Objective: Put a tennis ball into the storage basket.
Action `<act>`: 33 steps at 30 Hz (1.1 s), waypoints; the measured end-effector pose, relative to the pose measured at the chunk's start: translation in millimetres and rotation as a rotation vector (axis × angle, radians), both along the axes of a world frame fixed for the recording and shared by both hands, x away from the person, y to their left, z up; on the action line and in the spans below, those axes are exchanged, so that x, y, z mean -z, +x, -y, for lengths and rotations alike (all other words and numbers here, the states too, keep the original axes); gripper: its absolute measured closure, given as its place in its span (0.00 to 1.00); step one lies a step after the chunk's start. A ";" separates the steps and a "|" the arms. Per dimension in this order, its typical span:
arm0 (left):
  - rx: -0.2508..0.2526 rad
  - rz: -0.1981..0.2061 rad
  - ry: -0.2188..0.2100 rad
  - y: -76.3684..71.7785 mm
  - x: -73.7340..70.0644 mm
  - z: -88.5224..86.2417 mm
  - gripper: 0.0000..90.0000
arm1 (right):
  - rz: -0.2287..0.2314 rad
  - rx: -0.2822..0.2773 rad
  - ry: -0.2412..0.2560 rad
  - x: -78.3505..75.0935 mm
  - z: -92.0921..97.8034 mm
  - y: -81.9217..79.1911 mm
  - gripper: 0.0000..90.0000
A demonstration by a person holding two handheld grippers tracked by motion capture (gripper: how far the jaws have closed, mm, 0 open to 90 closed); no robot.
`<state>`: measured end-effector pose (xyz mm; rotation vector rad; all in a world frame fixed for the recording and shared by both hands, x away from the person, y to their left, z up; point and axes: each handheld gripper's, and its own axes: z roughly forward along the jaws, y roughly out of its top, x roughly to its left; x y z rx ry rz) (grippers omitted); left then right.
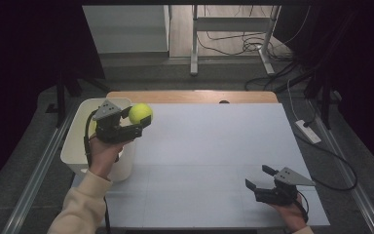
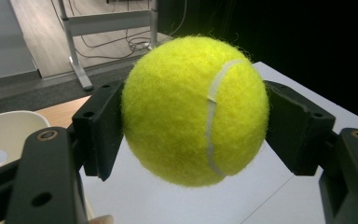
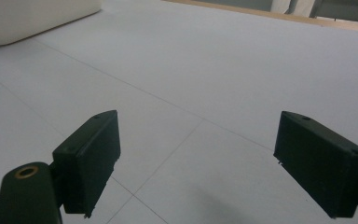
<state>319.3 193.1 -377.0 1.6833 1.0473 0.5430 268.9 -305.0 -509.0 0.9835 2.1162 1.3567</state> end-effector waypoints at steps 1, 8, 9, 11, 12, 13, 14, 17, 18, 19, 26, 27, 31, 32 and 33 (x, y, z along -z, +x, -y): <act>-0.002 0.000 0.001 0.1 0.1 -1.0 0.30 | 0.000 0.000 -0.001 0.0 0.0 0.0 0.16; -0.022 -0.006 0.001 0.9 1.1 -8.1 0.30 | -0.001 0.002 -0.001 0.1 0.2 0.2 0.16; -0.022 -0.006 0.001 0.9 1.1 -8.1 0.30 | -0.001 0.002 -0.001 0.1 0.2 0.2 0.16; -0.025 -0.006 0.001 0.7 1.2 -9.6 0.30 | -0.002 0.000 -0.003 0.1 0.0 0.2 0.16; -0.026 -0.006 0.002 0.6 1.1 -10.2 0.30 | -0.002 0.001 -0.003 0.2 0.0 0.3 0.16; -0.029 -0.005 0.003 0.5 1.0 -10.9 0.30 | -0.002 0.001 -0.003 0.2 0.0 0.3 0.16; -0.033 -0.005 0.003 0.5 1.1 -11.7 0.30 | -0.002 0.001 -0.003 0.2 0.0 0.3 0.16; -0.042 -0.007 0.006 1.2 1.4 -14.6 0.30 | -0.001 0.001 -0.003 0.1 -0.2 0.2 0.16; -0.045 -0.009 0.004 1.4 1.6 -15.4 0.30 | -0.001 0.000 0.000 0.1 -0.2 0.1 0.16; -0.048 -0.009 0.005 1.6 1.7 -16.5 0.30 | -0.001 0.000 0.000 0.0 -0.1 0.0 0.16; -0.074 -0.019 0.010 3.0 3.9 -23.9 0.30 | -0.002 0.001 -0.003 0.1 -0.4 0.4 0.16; -0.079 -0.021 0.011 3.6 4.5 -25.8 0.30 | -0.003 0.001 -0.003 0.1 -0.6 0.3 0.16; -0.095 -0.027 0.011 5.1 5.8 -30.6 0.30 | -0.003 0.001 -0.003 0.2 -0.8 0.4 0.16; -0.099 -0.029 0.011 5.7 6.1 -32.0 0.30 | -0.003 0.001 -0.003 0.2 -0.7 0.4 0.16; -0.104 -0.031 0.012 6.3 6.4 -33.3 0.30 | -0.003 0.001 -0.003 0.2 -0.7 0.4 0.16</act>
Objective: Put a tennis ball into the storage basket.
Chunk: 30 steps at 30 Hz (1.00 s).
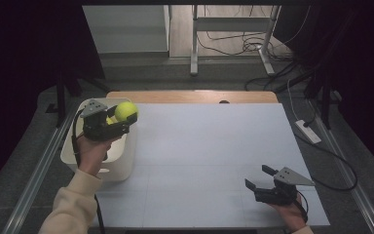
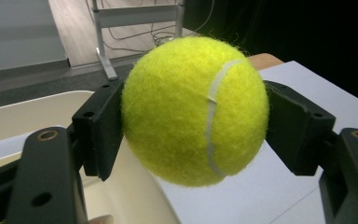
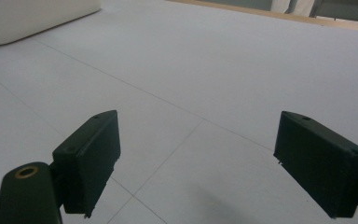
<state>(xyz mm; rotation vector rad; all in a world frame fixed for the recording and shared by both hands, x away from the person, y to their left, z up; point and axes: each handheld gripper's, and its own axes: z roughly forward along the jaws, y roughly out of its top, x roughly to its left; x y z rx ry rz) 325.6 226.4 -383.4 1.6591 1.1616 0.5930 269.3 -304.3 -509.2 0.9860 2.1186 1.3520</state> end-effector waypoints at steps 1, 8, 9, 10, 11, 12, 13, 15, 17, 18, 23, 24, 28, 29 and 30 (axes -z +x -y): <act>-0.006 -0.001 0.001 0.6 0.4 -1.4 0.30 | 0.000 0.000 0.000 0.0 0.0 0.0 0.16; -0.035 -0.014 0.000 4.5 3.0 -9.4 0.30 | -0.002 0.001 -0.001 0.1 -0.1 0.1 0.16; -0.039 -0.013 0.002 5.0 3.4 -10.7 0.30 | -0.002 0.001 -0.001 0.1 -0.1 0.1 0.16; -0.042 -0.013 0.001 5.5 3.8 -11.6 0.30 | -0.002 0.000 -0.001 0.2 -0.1 0.1 0.16; -0.045 -0.015 0.003 5.9 4.0 -12.3 0.30 | -0.002 0.000 0.002 0.4 -0.1 0.2 0.16; -0.050 -0.017 0.007 6.7 4.4 -13.2 0.30 | -0.001 0.000 0.002 0.4 -0.1 0.4 0.16; -0.053 -0.019 0.008 7.3 4.8 -13.7 0.30 | -0.001 0.000 0.003 0.3 0.0 0.4 0.16; -0.063 -0.027 0.013 10.0 5.9 -15.6 0.30 | 0.000 0.000 0.003 0.2 0.1 0.3 0.16; -0.067 -0.032 0.013 11.6 6.6 -16.8 0.30 | -0.001 0.002 0.000 0.0 0.2 0.2 0.16; -0.071 -0.035 0.012 13.0 7.3 -17.7 0.30 | 0.000 0.002 0.000 0.0 0.4 0.2 0.16; -0.089 -0.050 0.019 18.2 10.3 -21.1 0.30 | 0.001 0.002 0.002 0.3 0.6 0.6 0.16; -0.095 -0.054 0.020 19.2 10.9 -21.9 0.30 | 0.001 0.002 0.002 0.3 0.6 0.6 0.16; -0.108 -0.064 0.023 22.2 13.1 -24.8 0.30 | 0.001 0.001 0.002 0.3 0.7 0.5 0.16; -0.111 -0.067 0.021 23.2 13.8 -25.9 0.30 | 0.001 0.002 0.002 0.3 0.7 0.5 0.16; -0.113 -0.070 0.021 23.8 14.2 -26.7 0.30 | 0.000 0.002 0.002 0.3 0.7 0.6 0.16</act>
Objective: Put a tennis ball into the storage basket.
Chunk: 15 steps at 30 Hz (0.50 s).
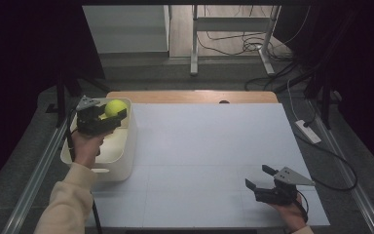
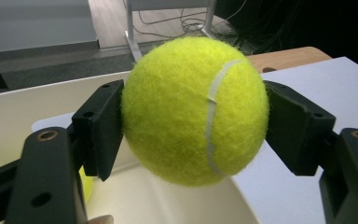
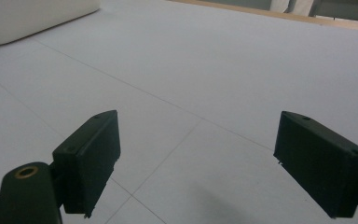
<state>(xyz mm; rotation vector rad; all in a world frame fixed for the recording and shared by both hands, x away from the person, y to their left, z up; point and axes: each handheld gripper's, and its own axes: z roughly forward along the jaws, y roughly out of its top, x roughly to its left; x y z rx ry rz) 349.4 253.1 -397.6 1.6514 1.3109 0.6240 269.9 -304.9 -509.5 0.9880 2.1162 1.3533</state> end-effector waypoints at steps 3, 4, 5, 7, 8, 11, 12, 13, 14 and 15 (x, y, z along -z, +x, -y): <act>-0.008 -0.018 0.003 3.7 2.8 -1.8 0.30 | 0.000 0.000 -0.001 0.2 -0.3 0.0 0.16; -0.010 -0.023 0.004 4.6 3.4 -2.0 0.30 | 0.000 0.000 -0.001 0.2 -0.3 0.1 0.16; -0.011 -0.026 0.006 5.5 4.0 -2.2 0.30 | 0.000 0.000 -0.002 0.2 -0.3 0.1 0.16; -0.012 -0.030 0.008 7.1 4.8 -2.7 0.30 | 0.000 0.000 -0.002 0.2 -0.3 0.1 0.16; -0.012 -0.030 0.008 7.1 4.8 -2.7 0.30 | 0.000 0.000 -0.002 0.2 -0.3 0.1 0.16; -0.022 -0.048 0.010 11.3 7.5 -4.1 0.30 | -0.001 -0.001 -0.003 0.4 -0.4 0.0 0.16; -0.025 -0.056 0.009 13.1 8.8 -4.5 0.30 | -0.002 -0.001 -0.003 0.4 -0.4 0.0 0.16; -0.025 -0.056 0.009 13.1 8.8 -4.5 0.30 | -0.002 -0.001 -0.003 0.4 -0.4 0.0 0.16; -0.025 -0.062 0.012 14.0 9.4 -4.7 0.30 | -0.002 -0.001 -0.003 0.4 -0.4 0.0 0.16; -0.026 -0.066 0.013 14.9 10.1 -4.8 0.30 | -0.002 -0.001 -0.003 0.4 -0.4 0.0 0.16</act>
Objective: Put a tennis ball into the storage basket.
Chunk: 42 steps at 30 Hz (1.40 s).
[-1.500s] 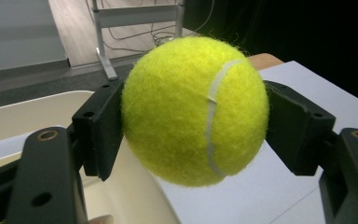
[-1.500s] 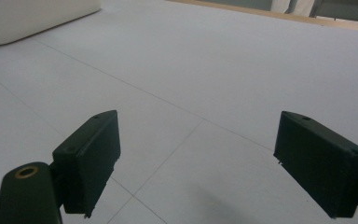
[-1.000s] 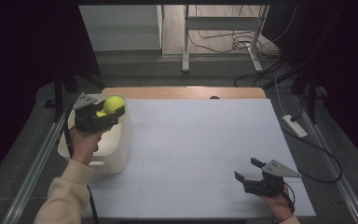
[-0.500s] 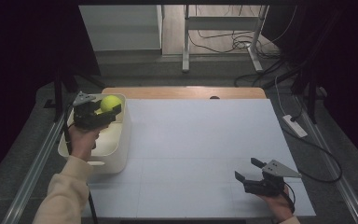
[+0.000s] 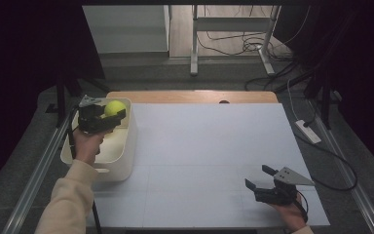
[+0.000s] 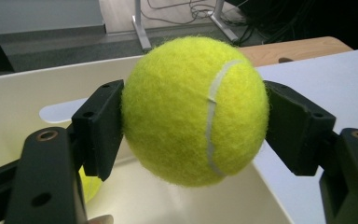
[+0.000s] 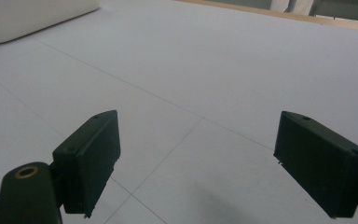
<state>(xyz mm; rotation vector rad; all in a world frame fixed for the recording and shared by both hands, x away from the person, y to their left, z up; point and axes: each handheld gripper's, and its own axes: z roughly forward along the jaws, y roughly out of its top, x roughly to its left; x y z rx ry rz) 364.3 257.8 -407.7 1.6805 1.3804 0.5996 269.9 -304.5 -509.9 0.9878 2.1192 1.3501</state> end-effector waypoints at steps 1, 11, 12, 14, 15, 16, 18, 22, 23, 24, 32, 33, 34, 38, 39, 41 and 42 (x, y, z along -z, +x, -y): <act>-0.001 -0.003 0.002 0.9 0.6 -0.2 0.30 | 0.000 0.000 0.000 0.0 0.0 0.0 0.16; -0.018 -0.068 0.034 14.2 7.0 -0.4 0.30 | -0.002 -0.001 0.000 0.4 0.0 0.3 0.16; -0.022 -0.075 0.036 15.2 7.6 -0.5 0.30 | -0.001 0.000 0.000 0.3 0.1 0.2 0.16; -0.024 -0.083 0.041 16.4 8.4 -0.7 0.30 | -0.001 -0.001 0.000 0.3 0.1 0.1 0.16; -0.024 -0.083 0.041 16.4 8.4 -0.7 0.30 | -0.001 -0.001 0.000 0.4 0.1 0.1 0.16; -0.030 -0.096 0.053 17.8 9.3 -1.1 0.30 | -0.002 -0.001 0.000 0.4 0.0 0.2 0.16; -0.029 -0.100 0.053 18.3 9.6 -1.3 0.30 | -0.001 -0.002 0.000 0.4 0.0 0.2 0.16; -0.024 -0.124 0.061 20.8 11.8 -0.9 0.30 | -0.002 -0.002 -0.001 0.4 0.0 0.4 0.16; -0.022 -0.132 0.068 21.5 12.4 -0.6 0.30 | -0.001 -0.002 -0.002 0.4 0.0 0.4 0.16; -0.020 -0.138 0.074 21.8 12.7 -0.3 0.30 | -0.002 -0.002 -0.003 0.4 -0.1 0.3 0.16; -0.010 -0.160 0.086 23.1 13.7 1.5 0.29 | -0.002 -0.003 -0.002 0.5 -0.1 0.3 0.16; -0.011 -0.158 0.089 22.9 13.5 1.9 0.29 | -0.002 -0.003 -0.003 0.5 -0.1 0.3 0.16; -0.011 -0.158 0.089 22.9 13.5 1.9 0.29 | -0.002 -0.003 -0.003 0.5 -0.1 0.3 0.16; -0.017 -0.134 0.091 21.2 11.4 3.8 0.27 | 0.002 -0.002 -0.002 0.1 -0.1 -0.1 0.16; -0.025 -0.122 0.087 20.7 10.1 3.5 0.24 | 0.002 -0.003 -0.005 0.2 -0.2 -0.1 0.16; -0.027 -0.105 0.068 19.2 7.4 3.8 0.18 | 0.002 -0.004 -0.005 0.2 -0.2 -0.2 0.16; -0.026 -0.103 0.074 18.6 6.5 4.7 0.16 | 0.002 -0.003 -0.005 0.2 -0.2 -0.1 0.16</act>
